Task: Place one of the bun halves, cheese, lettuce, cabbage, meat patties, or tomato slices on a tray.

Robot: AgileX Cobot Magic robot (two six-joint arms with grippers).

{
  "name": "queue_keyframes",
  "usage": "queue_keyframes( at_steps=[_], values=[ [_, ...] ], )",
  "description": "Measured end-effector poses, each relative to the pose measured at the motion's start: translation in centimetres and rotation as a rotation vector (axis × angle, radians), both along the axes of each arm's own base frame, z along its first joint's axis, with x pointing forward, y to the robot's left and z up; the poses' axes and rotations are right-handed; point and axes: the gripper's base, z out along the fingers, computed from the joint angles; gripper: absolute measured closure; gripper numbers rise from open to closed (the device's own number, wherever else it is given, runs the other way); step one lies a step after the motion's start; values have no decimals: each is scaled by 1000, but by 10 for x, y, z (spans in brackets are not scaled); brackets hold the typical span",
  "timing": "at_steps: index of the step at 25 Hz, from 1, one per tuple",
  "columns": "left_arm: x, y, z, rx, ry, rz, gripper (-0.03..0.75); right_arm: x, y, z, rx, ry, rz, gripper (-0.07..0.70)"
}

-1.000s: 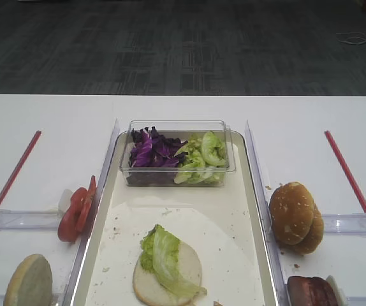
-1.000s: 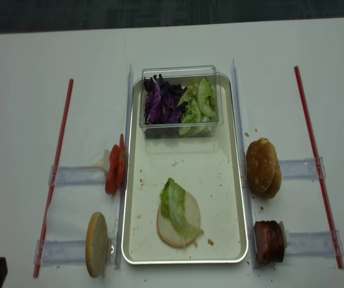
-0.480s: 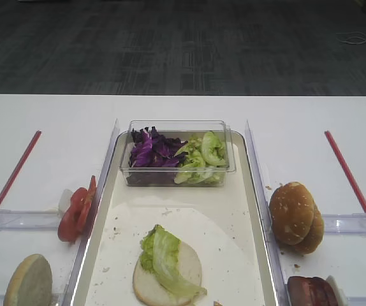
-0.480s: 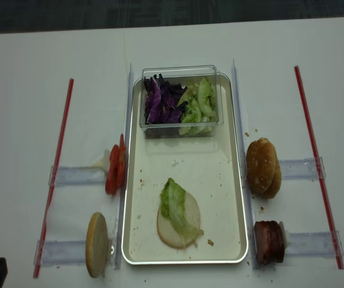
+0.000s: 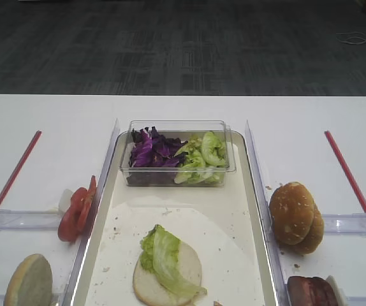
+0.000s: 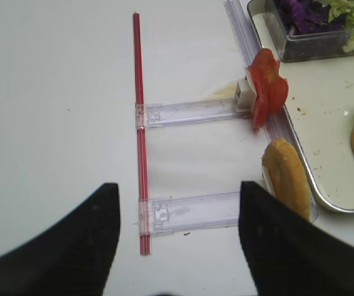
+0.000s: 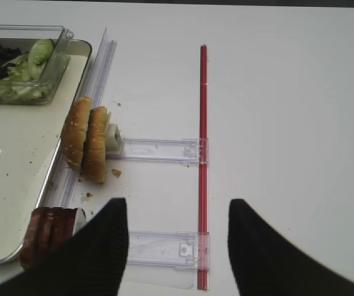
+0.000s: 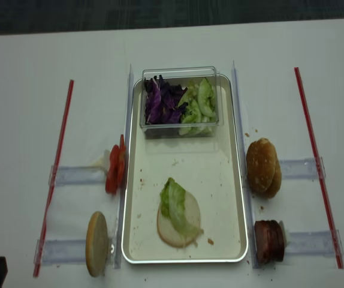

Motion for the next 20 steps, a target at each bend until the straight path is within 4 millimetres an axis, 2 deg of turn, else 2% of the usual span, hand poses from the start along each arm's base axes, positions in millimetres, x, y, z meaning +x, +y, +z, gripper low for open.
queue_keyframes(
  at_steps=[20],
  values=[
    [0, 0, 0, 0, 0, 0, 288, 0, 0, 0, -2, 0, 1, 249]
  ],
)
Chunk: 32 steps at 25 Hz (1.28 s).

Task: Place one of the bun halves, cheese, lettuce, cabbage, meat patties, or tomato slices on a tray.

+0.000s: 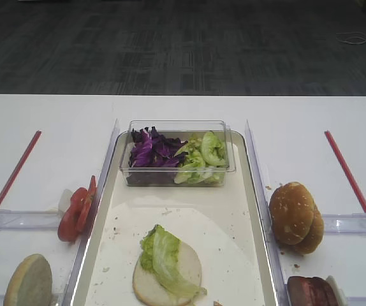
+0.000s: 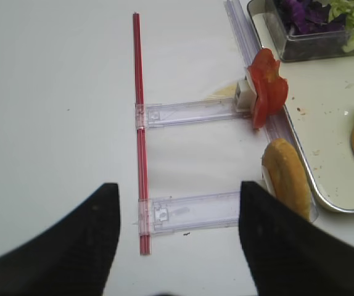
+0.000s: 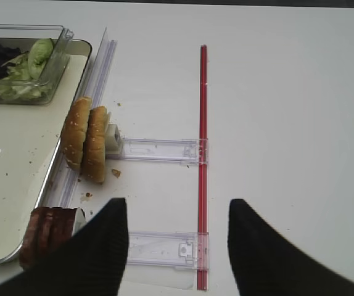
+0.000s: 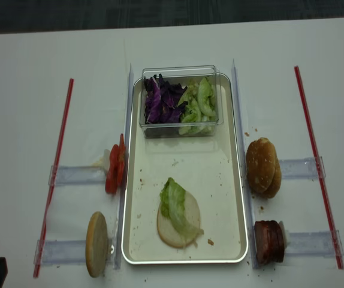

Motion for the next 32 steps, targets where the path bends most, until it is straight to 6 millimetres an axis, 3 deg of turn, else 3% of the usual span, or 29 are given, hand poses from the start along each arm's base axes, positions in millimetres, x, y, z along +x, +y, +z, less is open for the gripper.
queue_keyframes(
  at_steps=[32],
  values=[
    [0, 0, 0, 0, 0, 0, 288, 0, 0, 0, 2, 0, -1, 249]
  ],
)
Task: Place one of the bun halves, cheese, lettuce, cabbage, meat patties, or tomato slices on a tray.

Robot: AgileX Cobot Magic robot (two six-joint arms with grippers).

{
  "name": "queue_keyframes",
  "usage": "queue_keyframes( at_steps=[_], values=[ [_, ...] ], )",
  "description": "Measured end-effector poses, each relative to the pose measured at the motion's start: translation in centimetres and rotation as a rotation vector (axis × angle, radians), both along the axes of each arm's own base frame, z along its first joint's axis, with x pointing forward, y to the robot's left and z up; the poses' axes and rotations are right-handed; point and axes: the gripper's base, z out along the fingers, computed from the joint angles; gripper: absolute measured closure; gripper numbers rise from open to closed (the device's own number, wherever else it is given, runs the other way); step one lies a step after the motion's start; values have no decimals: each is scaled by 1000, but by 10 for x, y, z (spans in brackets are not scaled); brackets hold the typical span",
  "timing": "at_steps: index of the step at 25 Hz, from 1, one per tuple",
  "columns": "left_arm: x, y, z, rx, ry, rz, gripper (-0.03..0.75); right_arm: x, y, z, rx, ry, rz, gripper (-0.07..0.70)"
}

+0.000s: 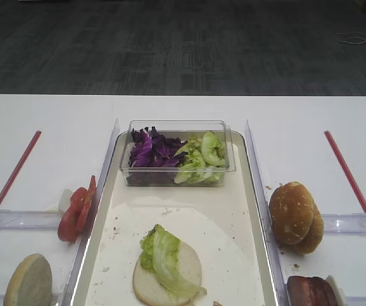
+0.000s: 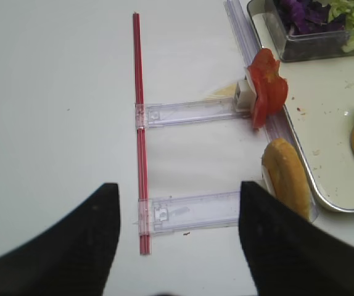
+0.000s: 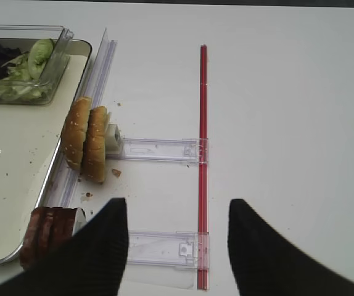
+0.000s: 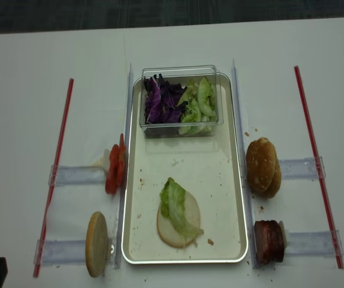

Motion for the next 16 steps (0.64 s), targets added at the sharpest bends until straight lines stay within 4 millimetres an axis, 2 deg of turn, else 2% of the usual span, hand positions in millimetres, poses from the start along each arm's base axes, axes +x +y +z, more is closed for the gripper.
queue_keyframes(
  at_steps=[16],
  values=[
    [0, 0, 0, 0, 0, 0, 288, 0, 0, 0, -2, 0, 1, 249]
  ],
)
